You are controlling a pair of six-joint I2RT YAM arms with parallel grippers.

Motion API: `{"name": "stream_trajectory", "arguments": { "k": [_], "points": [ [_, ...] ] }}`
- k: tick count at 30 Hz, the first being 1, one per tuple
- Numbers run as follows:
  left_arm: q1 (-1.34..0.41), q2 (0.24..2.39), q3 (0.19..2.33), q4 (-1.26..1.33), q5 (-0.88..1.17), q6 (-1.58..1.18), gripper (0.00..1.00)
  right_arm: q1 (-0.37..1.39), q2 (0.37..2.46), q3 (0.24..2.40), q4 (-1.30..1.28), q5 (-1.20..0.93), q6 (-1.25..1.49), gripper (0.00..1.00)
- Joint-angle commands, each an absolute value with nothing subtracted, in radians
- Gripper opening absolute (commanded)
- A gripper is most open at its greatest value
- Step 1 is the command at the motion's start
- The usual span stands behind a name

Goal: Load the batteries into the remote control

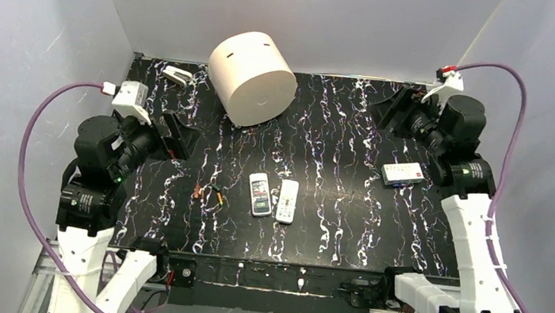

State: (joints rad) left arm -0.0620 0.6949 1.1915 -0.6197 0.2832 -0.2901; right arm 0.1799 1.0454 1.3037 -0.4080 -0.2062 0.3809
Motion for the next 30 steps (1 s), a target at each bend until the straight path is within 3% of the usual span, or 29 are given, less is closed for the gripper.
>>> {"name": "stream_trajectory", "arguments": {
  "k": [1, 5, 10, 18, 23, 30],
  "points": [
    [-0.066, 0.670, 1.104, -0.506, 0.336, -0.363, 0.99, 0.189, 1.036, 1.204, -0.359, -0.282, 0.513, 0.82],
    [-0.065, 0.712, 1.037, -0.467, 0.356, -0.435, 0.98, 0.288, 1.060, 1.086, -0.284, -0.231, 0.638, 0.81],
    [-0.066, 0.770, 0.990, -0.490, 0.397, -0.445, 0.98, 0.611, 1.150, 1.023, -0.336, 0.076, 0.708, 0.78],
    [-0.065, 0.725, 0.868, -0.514, 0.396, -0.471, 0.99, 0.958, 1.431, 0.999, -0.452, 0.393, 0.879, 0.73],
    [-0.065, 0.694, 0.817, -0.521, 0.402, -0.479, 0.98, 1.063, 1.560, 1.062, -0.527, 0.503, 0.917, 0.77],
    [-0.066, 0.686, 0.781, -0.529, 0.409, -0.484, 0.99, 1.076, 1.676, 1.090, -0.528, 0.477, 0.914, 0.81]
  ]
}}
